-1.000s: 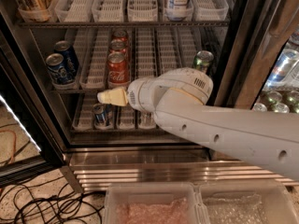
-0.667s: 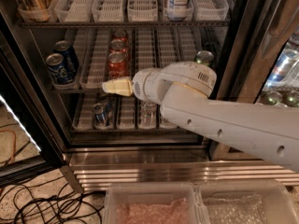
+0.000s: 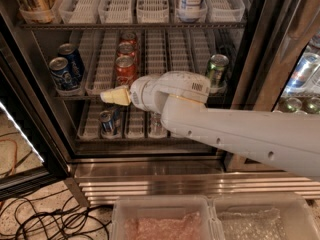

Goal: Pick coke can from middle shelf of fridge

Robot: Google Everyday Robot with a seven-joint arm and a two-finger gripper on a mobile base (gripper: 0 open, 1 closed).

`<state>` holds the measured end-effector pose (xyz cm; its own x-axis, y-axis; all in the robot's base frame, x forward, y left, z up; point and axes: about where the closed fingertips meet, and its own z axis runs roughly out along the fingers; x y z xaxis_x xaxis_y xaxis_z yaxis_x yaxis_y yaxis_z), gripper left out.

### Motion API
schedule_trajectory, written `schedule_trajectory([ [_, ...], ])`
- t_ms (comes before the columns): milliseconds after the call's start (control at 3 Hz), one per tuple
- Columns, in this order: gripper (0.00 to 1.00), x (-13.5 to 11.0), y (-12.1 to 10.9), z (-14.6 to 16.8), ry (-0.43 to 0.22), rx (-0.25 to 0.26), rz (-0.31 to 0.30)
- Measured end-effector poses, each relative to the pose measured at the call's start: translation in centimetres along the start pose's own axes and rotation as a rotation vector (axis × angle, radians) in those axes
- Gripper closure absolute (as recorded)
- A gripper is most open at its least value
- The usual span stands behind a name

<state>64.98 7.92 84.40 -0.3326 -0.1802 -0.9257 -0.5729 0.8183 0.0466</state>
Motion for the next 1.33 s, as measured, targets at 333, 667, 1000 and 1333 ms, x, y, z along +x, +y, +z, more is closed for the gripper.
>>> schedule_trajectory([
  [333,0.04,1.0,1.8,2.1,0.005,-0.04,-0.027],
  [667,0.07,1.3,2.6,3.5,0.002,-0.053,-0.048],
  [1000,0.12,1.2,1.8,3.8,-0.01,-0.026,-0.048],
  [1333,0.14,1.7,0.7,3.6,-0.016,0.01,-0.045],
])
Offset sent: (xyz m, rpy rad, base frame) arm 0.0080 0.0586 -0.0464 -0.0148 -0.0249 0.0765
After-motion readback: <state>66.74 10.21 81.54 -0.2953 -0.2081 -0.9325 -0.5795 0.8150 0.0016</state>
